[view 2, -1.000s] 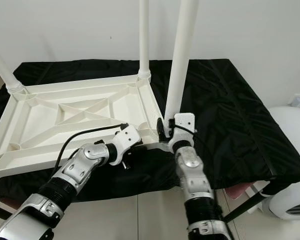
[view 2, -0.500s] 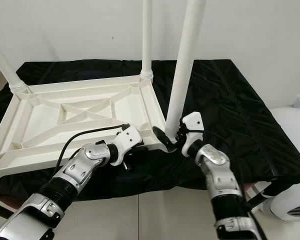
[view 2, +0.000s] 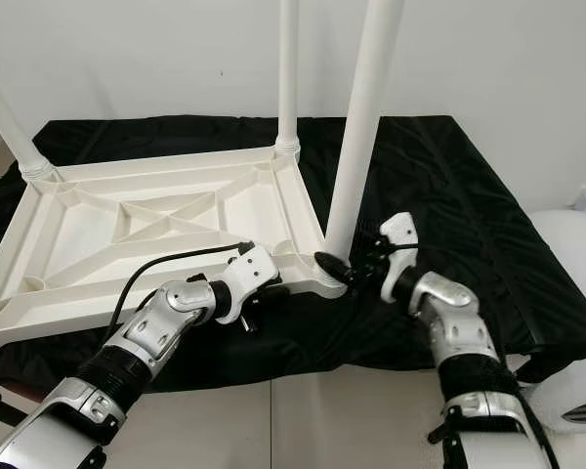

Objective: Building children table

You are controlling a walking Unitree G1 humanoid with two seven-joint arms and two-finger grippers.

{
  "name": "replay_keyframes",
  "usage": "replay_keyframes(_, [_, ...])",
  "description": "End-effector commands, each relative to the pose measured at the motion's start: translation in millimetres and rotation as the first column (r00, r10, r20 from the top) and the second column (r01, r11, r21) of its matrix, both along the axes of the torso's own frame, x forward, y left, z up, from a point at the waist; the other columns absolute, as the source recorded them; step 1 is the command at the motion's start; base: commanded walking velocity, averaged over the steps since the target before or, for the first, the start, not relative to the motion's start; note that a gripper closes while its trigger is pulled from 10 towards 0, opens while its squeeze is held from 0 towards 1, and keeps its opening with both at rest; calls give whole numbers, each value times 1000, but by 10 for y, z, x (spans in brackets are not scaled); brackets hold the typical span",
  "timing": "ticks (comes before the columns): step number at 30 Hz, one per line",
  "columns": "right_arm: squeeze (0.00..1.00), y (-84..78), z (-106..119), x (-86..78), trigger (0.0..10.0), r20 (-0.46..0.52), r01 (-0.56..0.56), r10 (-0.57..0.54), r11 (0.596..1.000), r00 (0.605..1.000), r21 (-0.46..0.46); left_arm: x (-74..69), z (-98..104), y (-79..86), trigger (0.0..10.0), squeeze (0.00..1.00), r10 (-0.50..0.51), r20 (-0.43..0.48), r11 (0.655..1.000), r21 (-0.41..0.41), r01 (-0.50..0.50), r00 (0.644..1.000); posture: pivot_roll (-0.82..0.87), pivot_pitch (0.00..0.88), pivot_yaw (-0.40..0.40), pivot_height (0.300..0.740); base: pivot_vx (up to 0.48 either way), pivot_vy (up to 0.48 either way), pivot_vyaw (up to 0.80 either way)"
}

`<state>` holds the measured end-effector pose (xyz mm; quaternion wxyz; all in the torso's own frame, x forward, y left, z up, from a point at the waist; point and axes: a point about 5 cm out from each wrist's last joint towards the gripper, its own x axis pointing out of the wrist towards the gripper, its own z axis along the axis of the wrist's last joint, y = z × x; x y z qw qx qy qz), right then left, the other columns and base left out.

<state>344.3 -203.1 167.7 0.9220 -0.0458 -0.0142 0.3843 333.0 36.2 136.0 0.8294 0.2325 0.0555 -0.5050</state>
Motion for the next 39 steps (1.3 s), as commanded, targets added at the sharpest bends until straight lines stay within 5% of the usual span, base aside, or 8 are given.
replay_keyframes(1, [0,-33,5,0,10000,2,2,-2,1000,1000,11,-42,-62,-11,10000,0,-52,-36,998,26,53,998,-103,77,55,740,0,0,0])
replay_keyframes(3, [0,-39,5,1,10000,0,-2,2,1000,1000,15,-42,-62,-11,10000,0,-52,-36,998,26,53,998,-104,78,56,740,0,0,0])
replay_keyframes(4, [0,-39,5,0,4627,-1,-9,9,1000,1000,23,-42,-62,-10,10000,0,-53,-37,998,26,54,998,-105,77,57,740,0,0,0])
replay_keyframes(5, [0,-39,5,0,4627,-1,-9,9,1000,1000,23,-42,-62,-10,10000,0,-53,-37,998,26,54,998,-105,77,57,740,0,0,0])
replay_keyframes(6, [0,-40,2,-7,0,-5,-18,18,999,1000,32,-43,-62,-11,10000,0,-54,-37,998,25,55,998,-107,77,57,740,0,0,0])
replay_keyframes(22, [0,67,-42,-43,0,29,47,-49,998,998,42,-56,-74,-24,10000,0,-55,-42,998,22,56,998,-109,82,50,740,0,0,0])
replay_keyframes(24, [0,103,-124,26,0,10,227,-227,973,974,45,-56,-87,-15,10000,0,-52,-44,998,24,53,998,-112,80,51,740,0,0,0])
replay_keyframes(39, [0,311,-124,103,0,-20,555,-560,816,828,159,-60,-91,-25,10000,0,-53,-42,998,25,54,998,-108,62,41,740,0,0,0])
